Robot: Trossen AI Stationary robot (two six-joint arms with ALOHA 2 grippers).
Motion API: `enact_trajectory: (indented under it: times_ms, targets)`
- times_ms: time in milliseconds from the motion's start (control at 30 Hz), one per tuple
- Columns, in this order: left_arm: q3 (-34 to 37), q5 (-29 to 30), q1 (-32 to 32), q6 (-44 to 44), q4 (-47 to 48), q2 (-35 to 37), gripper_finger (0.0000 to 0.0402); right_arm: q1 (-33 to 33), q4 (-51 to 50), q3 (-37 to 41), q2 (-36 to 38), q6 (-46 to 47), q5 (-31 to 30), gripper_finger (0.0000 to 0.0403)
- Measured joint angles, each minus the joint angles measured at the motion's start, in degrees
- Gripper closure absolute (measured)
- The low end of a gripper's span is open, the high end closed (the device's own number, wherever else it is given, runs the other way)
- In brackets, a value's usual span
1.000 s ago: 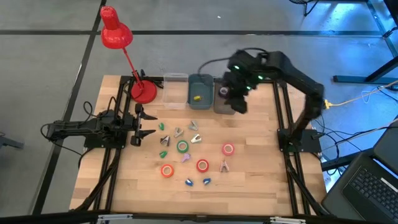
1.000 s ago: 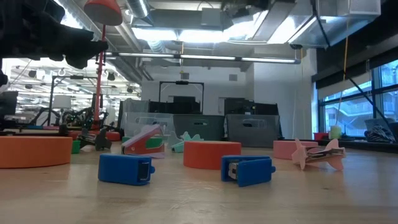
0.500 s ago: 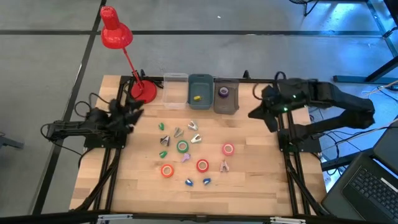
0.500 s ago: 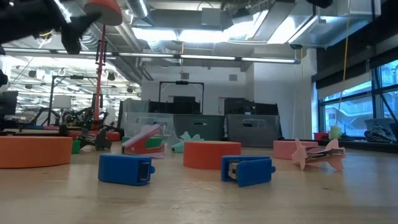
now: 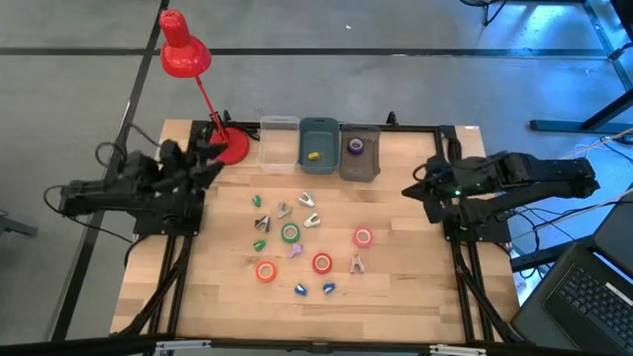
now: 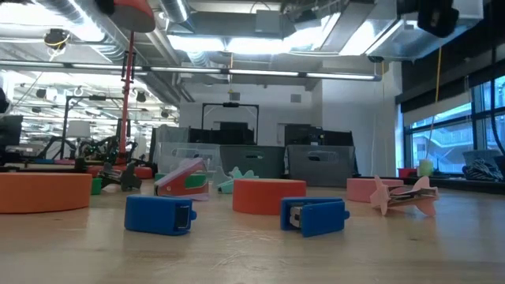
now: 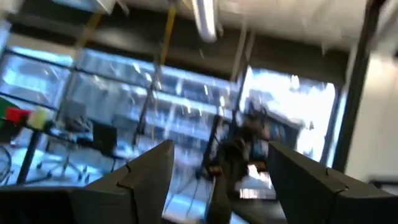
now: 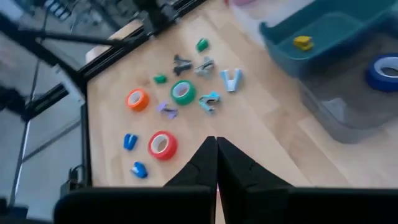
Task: Pick and place Stapler, Stapler remover, tape
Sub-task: Put the gray staple remover into the transparent bin
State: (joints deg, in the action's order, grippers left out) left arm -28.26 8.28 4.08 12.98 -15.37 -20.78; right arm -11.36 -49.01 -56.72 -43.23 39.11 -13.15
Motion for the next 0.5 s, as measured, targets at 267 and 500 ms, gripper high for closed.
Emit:
enact_trajectory:
  times_ms: [267,500]
  targets:
    - [-19.27,-3.01,-4.08,6.36,29.85,-19.49,0.0155,-4.09,-0.04,6.95,4.15,5.41,-7.57,0.0401]
    - [-20.45,2.57,-9.34,14.71,37.35,-26.86,0.0155,-4.19,-0.70,11.56,4.82,4.99,-12.22,0.0398]
